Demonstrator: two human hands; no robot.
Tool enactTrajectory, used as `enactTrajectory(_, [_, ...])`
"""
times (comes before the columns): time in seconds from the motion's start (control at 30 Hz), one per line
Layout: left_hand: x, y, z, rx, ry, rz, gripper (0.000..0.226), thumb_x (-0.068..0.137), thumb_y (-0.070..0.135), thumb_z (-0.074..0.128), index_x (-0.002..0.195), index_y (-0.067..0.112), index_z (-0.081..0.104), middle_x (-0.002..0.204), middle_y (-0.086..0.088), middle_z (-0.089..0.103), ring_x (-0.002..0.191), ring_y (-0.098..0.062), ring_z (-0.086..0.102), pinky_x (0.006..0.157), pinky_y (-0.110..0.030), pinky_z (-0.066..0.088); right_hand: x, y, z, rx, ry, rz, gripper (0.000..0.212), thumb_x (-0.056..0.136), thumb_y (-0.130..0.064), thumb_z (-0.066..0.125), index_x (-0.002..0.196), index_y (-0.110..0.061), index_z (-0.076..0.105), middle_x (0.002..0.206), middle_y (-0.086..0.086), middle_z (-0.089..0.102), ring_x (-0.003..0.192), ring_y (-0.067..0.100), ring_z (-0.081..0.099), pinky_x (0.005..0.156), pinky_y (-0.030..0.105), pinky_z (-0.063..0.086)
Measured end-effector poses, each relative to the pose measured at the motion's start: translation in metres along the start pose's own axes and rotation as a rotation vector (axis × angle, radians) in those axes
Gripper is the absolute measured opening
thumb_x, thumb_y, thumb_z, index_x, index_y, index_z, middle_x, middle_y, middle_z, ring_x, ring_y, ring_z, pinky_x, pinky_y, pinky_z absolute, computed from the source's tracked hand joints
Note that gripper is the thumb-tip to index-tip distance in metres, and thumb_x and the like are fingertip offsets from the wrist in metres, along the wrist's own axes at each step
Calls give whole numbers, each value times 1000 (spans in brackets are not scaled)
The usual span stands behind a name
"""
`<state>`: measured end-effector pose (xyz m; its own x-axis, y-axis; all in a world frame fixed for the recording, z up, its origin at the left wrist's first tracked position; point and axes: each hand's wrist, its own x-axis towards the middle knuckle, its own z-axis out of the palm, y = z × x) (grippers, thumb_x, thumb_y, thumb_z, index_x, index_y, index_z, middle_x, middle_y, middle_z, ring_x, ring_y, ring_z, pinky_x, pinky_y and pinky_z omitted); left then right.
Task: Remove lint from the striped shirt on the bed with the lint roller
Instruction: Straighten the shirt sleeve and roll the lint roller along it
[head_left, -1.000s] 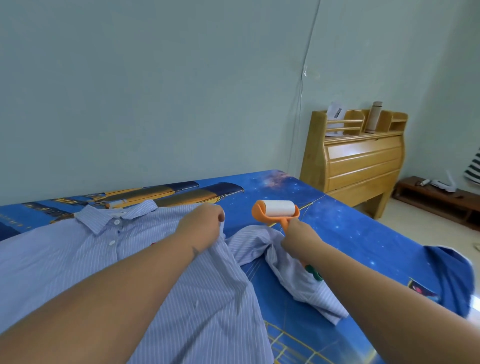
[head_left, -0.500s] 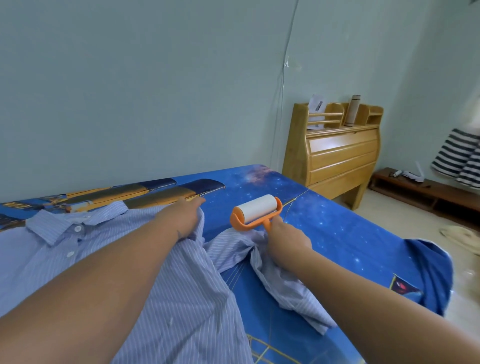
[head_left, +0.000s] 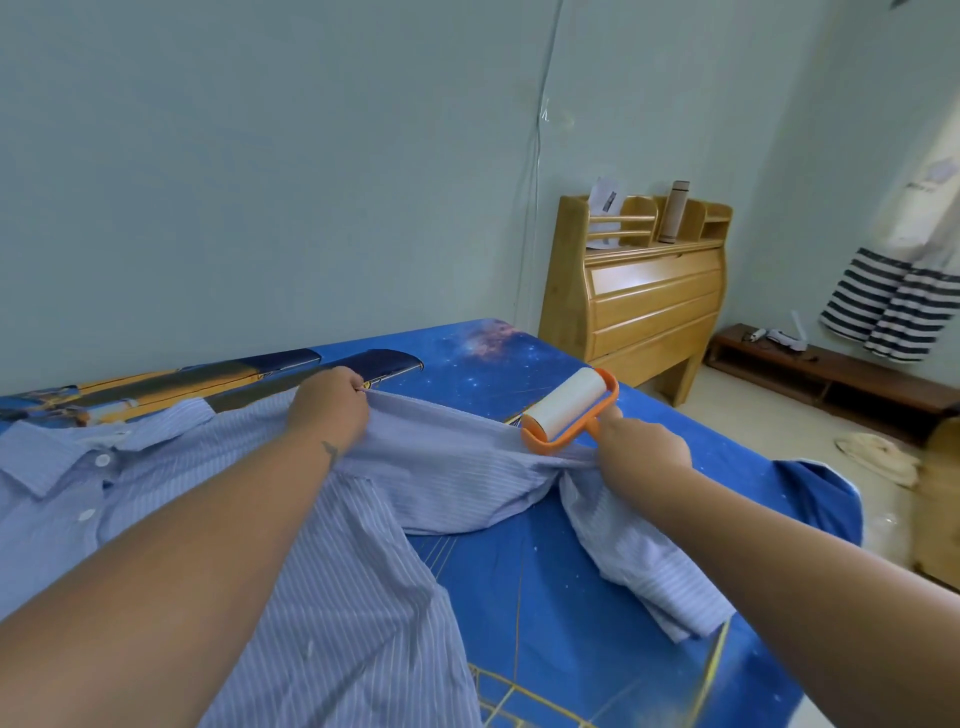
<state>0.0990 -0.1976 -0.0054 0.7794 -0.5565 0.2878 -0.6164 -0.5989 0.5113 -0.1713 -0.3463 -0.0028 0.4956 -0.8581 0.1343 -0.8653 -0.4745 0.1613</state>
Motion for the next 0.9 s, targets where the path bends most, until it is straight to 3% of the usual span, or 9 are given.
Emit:
enactTrajectory(0.1, [-9,2,11,-39,-232,26,60,93,25,49,148,15,28,150,-11,39,132,-32,42,105,-38,37,0,3,6,-23,-4,38,48,90,-5,45,135,-13,29,68,2,43,51,18,42,39,29,27])
enactTrajectory(0.2, [-17,3,20,50,-480,61,83,93,42,49,152,21,-4,162,-4,1,147,-27,15,118,-45,20,-2,0,9,13,-29,37,46,91,-10,50,133,-12,32,101,9,51,80,28,59,50,32,37])
enactTrajectory(0.3, [-30,20,20,287,-379,233,66,93,48,45,150,25,21,156,-2,28,140,-25,32,113,-46,29,-3,0,11,49,-49,14,49,92,-17,52,137,-14,31,124,13,44,94,32,60,58,35,40])
enactTrajectory(0.43, [-76,76,12,92,-419,639,27,91,33,53,116,25,59,117,3,56,111,-19,55,93,-37,46,4,7,-6,128,-105,-48,40,91,-8,47,130,-12,37,125,14,44,85,25,49,64,37,43])
enactTrajectory(0.53, [-127,116,19,97,-527,1033,29,88,28,57,117,25,58,119,3,53,105,-20,55,88,-34,45,5,12,-29,176,-175,-178,32,88,-5,53,118,-6,43,108,16,58,81,26,56,62,32,46])
enactTrajectory(0.6, [-154,133,32,164,-545,1141,41,88,30,58,128,24,51,132,0,45,108,-26,55,88,-38,47,2,16,-41,224,-230,-206,14,86,-2,51,97,-9,45,82,11,64,73,26,62,53,27,46])
enactTrajectory(0.67, [-173,146,45,232,-560,1098,45,89,29,56,132,21,46,135,-5,41,106,-32,56,82,-45,51,-1,18,-51,259,-256,-226,15,88,-2,48,83,-14,39,75,10,66,70,25,63,51,26,45])
enactTrajectory(0.77, [-184,163,59,300,-575,965,33,95,29,48,125,16,48,129,-9,42,105,-34,57,77,-42,49,-6,17,-61,277,-274,-271,16,90,-5,50,95,-12,37,87,17,69,76,26,66,62,33,53])
enactTrajectory(0.9, [-192,177,71,65,-546,694,23,97,31,43,106,12,54,108,-12,60,99,-33,59,70,-33,40,-10,15,-66,403,-316,-265,18,90,-9,54,106,-4,48,77,12,64,52,15,59,51,28,50])
